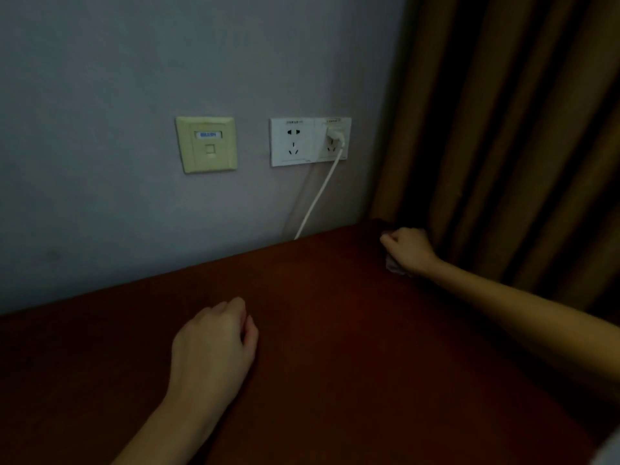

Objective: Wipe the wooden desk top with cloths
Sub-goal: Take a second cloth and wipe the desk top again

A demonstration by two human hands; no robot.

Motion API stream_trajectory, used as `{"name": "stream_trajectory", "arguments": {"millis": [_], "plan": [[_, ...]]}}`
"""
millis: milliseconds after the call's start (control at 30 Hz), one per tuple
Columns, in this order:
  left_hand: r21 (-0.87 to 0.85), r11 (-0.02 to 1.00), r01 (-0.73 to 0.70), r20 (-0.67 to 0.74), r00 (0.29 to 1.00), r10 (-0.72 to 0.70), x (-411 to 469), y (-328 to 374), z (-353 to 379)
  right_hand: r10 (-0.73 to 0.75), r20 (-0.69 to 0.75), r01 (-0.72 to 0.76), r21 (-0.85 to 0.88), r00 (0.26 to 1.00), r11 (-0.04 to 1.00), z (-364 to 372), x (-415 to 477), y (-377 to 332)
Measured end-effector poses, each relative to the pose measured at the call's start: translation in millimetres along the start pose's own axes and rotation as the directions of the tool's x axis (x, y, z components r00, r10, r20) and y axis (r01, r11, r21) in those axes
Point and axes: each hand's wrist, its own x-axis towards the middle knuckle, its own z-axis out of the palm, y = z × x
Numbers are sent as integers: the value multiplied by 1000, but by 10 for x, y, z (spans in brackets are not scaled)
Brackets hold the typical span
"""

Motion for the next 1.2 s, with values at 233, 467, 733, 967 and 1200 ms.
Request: {"name": "stream_trajectory", "arguments": {"millis": [233,467,733,967,1200], "plan": [[47,999,-10,22,1000,9,8,15,-7,-608,207,615,35,767,788,676,-353,-1057],[0,999,41,29,999,-41,9,30,-62,-129,43,133,-95,991,987,428,411,-608],[5,1000,8,-22,1000,-8,-2,-16,20,6,-29,-9,-101,1000,995,-126,-461,144],[41,998,-46,9,999,45,1,-23,30,-705,276,694,154,654,704,502,-1289,-1186],[3,1000,-17,-23,1000,17,20,-52,40,-435,120,428,80,892,900,602,-352,-1214]]}}
